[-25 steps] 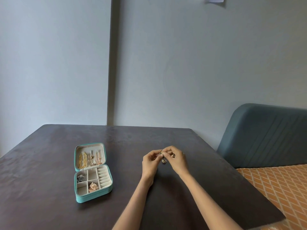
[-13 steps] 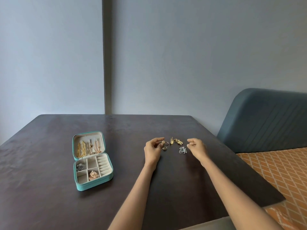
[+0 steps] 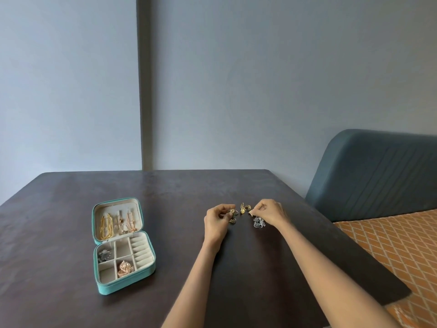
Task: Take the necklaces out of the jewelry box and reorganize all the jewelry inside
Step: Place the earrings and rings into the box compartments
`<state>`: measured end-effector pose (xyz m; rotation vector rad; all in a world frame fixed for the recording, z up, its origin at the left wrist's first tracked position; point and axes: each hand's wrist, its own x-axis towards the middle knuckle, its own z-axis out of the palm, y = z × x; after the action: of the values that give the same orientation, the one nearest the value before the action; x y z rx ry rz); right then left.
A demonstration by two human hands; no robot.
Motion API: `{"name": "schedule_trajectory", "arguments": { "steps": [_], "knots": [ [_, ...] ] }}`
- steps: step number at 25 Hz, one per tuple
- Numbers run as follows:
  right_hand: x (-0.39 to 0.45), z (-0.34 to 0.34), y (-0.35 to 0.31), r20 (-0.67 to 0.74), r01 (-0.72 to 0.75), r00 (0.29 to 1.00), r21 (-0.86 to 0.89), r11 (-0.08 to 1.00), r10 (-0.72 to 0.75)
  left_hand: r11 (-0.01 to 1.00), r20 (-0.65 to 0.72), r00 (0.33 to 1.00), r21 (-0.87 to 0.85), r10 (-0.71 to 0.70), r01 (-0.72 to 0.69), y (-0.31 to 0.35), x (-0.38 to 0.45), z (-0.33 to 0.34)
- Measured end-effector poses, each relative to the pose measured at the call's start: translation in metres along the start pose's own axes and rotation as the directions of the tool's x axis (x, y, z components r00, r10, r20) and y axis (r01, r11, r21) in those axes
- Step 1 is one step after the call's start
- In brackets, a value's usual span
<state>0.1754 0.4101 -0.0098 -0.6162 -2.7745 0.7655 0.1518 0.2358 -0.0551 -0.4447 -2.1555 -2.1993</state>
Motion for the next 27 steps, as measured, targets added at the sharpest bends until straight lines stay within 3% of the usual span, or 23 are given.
{"name": "schedule_trajectory", "arguments": {
  "steps": [5,8,10,12,16,19,22,25,27],
  "knots": [
    [0.002,0.000,-0.007,0.095,0.104,0.991,-0.084,0.991,-0.096,1.000,0.022,1.000,-0.025,-0.002,0.002,0.002,0.001,0.000],
    [0.000,0.000,-0.015,0.067,0.118,0.992,-0.147,0.982,-0.109,1.000,0.020,1.000,-0.030,-0.008,0.008,0.001,0.003,-0.001],
    [0.002,-0.001,-0.019,0.025,0.128,0.992,-0.019,0.992,-0.127,0.999,0.023,1.000,-0.044,-0.008,0.009,0.001,0.003,0.000],
    [0.002,-0.005,-0.024,0.017,0.125,0.991,0.272,0.954,-0.134,0.998,0.028,1.000,-0.056,-0.010,0.012,0.003,0.003,0.001],
    [-0.010,-0.014,-0.039,0.193,-0.021,0.962,0.756,0.654,-0.193,0.994,0.007,1.000,-0.107,-0.015,0.015,0.005,0.005,-0.002],
    [-0.020,-0.011,-0.043,0.248,-0.098,0.938,0.861,0.499,-0.243,0.960,-0.067,0.994,-0.271,-0.089,0.067,0.011,-0.001,-0.003],
    [-0.032,-0.007,-0.053,0.291,-0.123,0.907,0.873,0.472,-0.303,0.882,-0.101,0.978,-0.456,-0.185,0.120,0.035,-0.010,-0.006],
    [-0.045,-0.009,-0.071,0.282,-0.095,0.897,0.874,0.476,-0.339,0.899,-0.027,0.987,-0.416,-0.158,0.133,0.063,-0.017,-0.025],
    [-0.054,-0.010,-0.084,0.260,-0.074,0.903,0.878,0.473,-0.341,0.955,0.039,0.994,-0.275,-0.106,0.112,0.076,-0.022,-0.044]
  ]
}}
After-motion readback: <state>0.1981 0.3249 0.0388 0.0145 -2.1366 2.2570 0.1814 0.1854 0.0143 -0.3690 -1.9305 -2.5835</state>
